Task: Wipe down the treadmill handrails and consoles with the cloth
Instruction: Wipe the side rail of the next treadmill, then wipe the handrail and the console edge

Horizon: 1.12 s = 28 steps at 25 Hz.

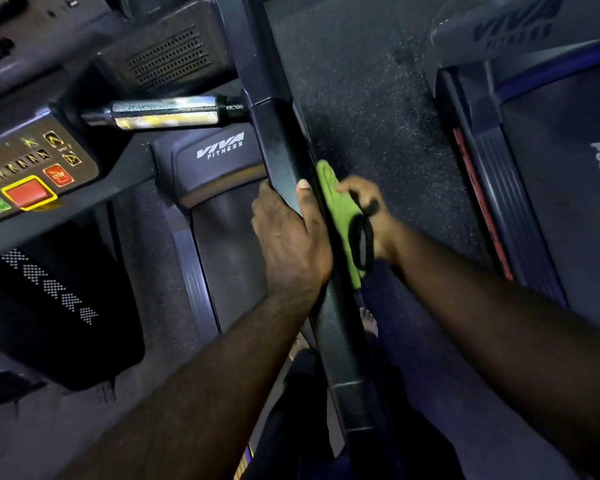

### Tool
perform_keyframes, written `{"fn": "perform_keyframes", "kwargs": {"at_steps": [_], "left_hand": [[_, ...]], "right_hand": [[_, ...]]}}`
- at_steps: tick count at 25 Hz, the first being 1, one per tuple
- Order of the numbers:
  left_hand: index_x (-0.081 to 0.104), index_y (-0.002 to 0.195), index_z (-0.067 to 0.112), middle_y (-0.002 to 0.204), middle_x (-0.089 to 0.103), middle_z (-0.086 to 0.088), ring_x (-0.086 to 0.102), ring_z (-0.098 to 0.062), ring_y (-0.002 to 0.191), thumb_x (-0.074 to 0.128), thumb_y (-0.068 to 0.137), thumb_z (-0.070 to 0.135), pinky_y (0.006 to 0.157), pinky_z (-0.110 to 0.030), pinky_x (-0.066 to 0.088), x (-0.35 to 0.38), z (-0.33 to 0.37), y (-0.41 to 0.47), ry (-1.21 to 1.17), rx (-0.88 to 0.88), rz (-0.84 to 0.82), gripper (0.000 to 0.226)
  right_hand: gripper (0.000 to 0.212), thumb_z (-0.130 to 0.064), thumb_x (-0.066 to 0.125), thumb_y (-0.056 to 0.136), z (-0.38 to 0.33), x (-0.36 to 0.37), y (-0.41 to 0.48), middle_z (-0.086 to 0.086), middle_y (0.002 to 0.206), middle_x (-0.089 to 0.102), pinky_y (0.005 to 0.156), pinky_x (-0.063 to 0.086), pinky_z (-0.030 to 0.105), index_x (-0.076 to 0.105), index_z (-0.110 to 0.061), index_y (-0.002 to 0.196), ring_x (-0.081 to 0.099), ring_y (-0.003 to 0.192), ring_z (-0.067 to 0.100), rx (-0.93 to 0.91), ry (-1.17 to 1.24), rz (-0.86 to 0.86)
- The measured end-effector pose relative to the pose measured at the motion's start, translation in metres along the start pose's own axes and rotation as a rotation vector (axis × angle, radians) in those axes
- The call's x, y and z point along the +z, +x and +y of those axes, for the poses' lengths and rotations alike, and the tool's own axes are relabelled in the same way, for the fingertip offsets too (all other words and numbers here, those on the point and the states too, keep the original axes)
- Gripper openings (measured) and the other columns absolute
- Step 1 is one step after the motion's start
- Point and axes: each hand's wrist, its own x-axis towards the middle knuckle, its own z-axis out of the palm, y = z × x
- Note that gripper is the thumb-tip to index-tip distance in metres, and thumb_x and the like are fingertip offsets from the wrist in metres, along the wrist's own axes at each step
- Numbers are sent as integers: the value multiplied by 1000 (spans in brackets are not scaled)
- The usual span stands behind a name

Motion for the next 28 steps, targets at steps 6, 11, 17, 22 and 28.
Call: {"fn": "perform_keyframes", "kwargs": {"at_steps": [6,11,17,22,28], "left_hand": [[51,139,-3,132,59,-20,53,-37,124,28,102,59,109,-52,40,7,-11,2,-28,-5,18,75],[39,157,0,162,43,-18,37,-28,151,22,105,48,126,-36,22,-2,-2,-1,-267,-90,-30,73],[57,142,19,138,68,-11,62,-27,131,42,95,44,117,-51,44,-15,-21,9,-903,-405,40,56],[67,100,28,102,77,-5,71,-19,91,48,100,35,96,-45,54,-71,-47,54,-787,-266,-281,20],[74,103,21,92,72,10,64,-1,81,64,100,34,65,-4,38,-133,-66,102,-327,98,-469,16]], "right_hand": [[35,-22,60,93,-1,17,-18,16,105,71,82,56,36,66,-3,121,67,91,26,-292,-117,126],[58,-24,57,97,-15,47,-59,10,155,55,123,39,43,51,-15,154,52,143,21,-730,-666,155],[66,-46,45,108,-31,125,-43,-1,177,1,122,28,59,17,-36,167,15,159,38,-749,-1728,526],[64,-52,22,108,-10,135,-51,7,175,14,126,28,52,18,-29,168,22,158,35,-825,-1993,744],[65,-46,47,105,16,162,-71,3,175,15,108,48,56,26,-33,165,22,156,42,-738,-2188,795]]}}
